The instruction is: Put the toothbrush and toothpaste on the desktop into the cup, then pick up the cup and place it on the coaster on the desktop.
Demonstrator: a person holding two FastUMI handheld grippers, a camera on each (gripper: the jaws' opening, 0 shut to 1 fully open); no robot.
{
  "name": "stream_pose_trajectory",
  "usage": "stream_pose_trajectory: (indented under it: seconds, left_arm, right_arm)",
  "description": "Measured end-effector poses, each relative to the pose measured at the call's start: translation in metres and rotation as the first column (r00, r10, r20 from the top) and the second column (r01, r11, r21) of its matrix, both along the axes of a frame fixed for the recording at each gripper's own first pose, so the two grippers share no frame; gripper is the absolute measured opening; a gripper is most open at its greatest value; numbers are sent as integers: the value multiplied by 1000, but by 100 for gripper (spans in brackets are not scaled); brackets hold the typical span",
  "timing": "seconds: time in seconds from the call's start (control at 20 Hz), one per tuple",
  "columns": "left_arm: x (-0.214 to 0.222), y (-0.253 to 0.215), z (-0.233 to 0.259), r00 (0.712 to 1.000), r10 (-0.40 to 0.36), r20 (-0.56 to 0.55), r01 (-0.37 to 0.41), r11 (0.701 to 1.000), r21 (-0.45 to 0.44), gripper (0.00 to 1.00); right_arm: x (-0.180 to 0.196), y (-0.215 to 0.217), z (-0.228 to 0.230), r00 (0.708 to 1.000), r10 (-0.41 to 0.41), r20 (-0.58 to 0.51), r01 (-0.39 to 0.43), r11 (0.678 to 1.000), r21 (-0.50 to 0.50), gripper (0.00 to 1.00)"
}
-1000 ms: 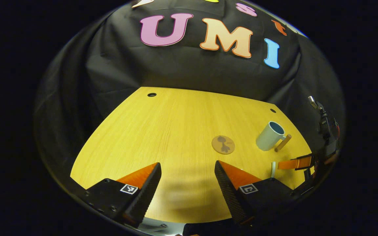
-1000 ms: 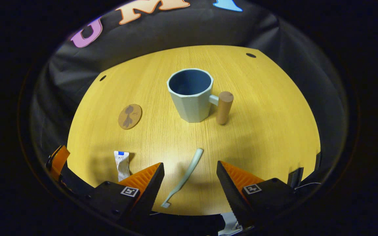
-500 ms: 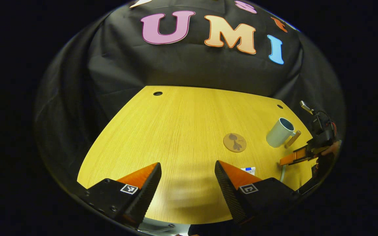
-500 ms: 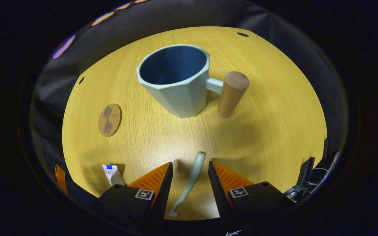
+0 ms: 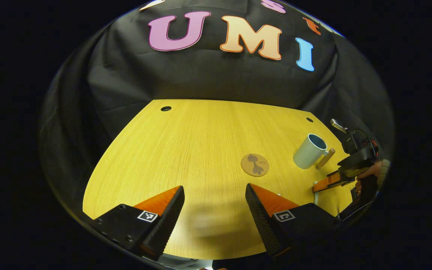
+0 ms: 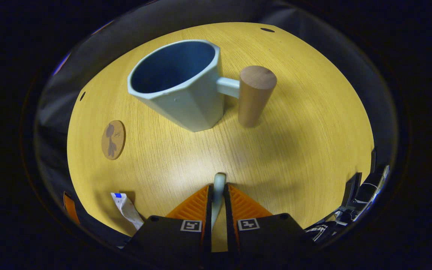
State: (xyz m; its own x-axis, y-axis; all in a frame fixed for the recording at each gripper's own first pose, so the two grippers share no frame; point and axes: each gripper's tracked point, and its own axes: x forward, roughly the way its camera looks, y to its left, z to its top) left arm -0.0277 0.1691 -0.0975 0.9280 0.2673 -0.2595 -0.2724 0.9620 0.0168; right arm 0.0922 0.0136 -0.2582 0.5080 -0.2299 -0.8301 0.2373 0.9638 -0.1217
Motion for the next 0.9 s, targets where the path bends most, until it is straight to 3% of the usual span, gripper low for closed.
stream_pose_trajectory:
  seconds: [0.3,0.75,0.9]
  left_arm:
    - [2,-7,-5,1000,3,-18,-3,1000,-29,95]
    - [11,-46,-18,990,-11,-137,4,999,-49,95]
    - [16,-73,-30,978,-36,-204,14,994,-110,95]
  right_arm:
    - [-2,0,4,1000,20,3,-20,999,28,8]
    - [-5,-1,18,988,134,77,-140,988,71,6]
    - [-10,-11,36,981,147,126,-157,985,67,6]
